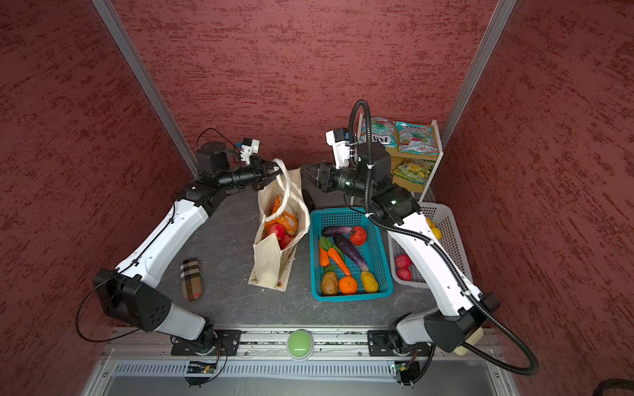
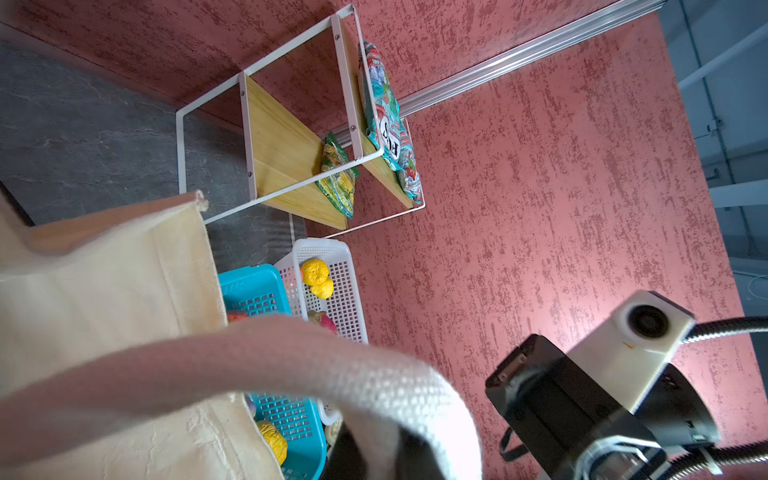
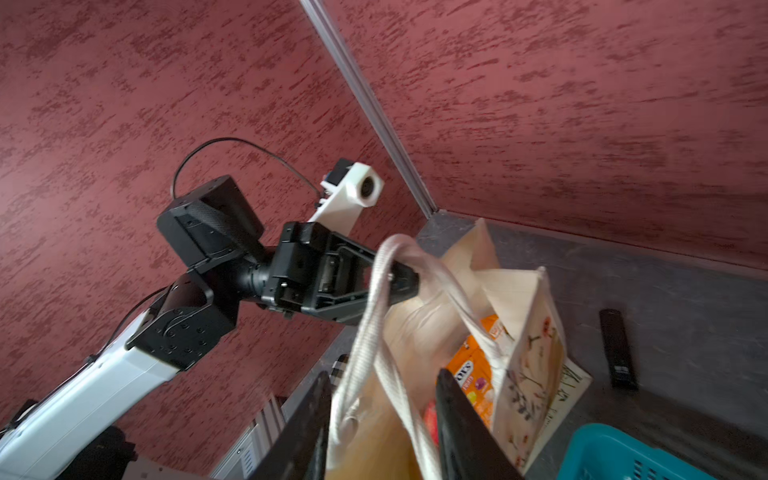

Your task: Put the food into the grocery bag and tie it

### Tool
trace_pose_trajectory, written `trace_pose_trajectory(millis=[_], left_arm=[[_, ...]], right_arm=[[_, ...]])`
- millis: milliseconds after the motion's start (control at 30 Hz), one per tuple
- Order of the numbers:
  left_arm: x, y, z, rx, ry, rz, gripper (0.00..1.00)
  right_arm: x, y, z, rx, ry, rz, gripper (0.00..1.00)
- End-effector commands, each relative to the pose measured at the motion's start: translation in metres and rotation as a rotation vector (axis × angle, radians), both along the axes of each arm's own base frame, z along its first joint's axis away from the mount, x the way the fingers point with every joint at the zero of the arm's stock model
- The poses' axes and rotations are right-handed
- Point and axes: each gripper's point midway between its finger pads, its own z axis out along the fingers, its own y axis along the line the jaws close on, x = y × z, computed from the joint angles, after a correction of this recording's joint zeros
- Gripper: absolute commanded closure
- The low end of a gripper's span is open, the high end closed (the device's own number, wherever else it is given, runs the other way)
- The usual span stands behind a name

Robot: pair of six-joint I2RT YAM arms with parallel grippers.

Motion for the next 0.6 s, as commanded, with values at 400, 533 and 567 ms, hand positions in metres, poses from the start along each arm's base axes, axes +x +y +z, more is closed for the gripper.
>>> trace_pose_trajectory(millis=[400,533,567], left_arm=[[-0.018,0.003,0.046,-0.122,-0.097,-0.097,0.96],[-0.018,0.001,0.044,-0.132,-0.084,-0.115,0.96],[-0.017,0.000,0.044,-0.135,-0.082,-0.117,0.96]], right_arm=[[0.012,0.068,-0.089,0.045,-0.009,0.353,0.73],[-0.002,0.076,-0.089,0.081,-0.065,0.422,0.74],[-0.005,0.077,-0.088,0.090,-0.078,0.437,0.74]])
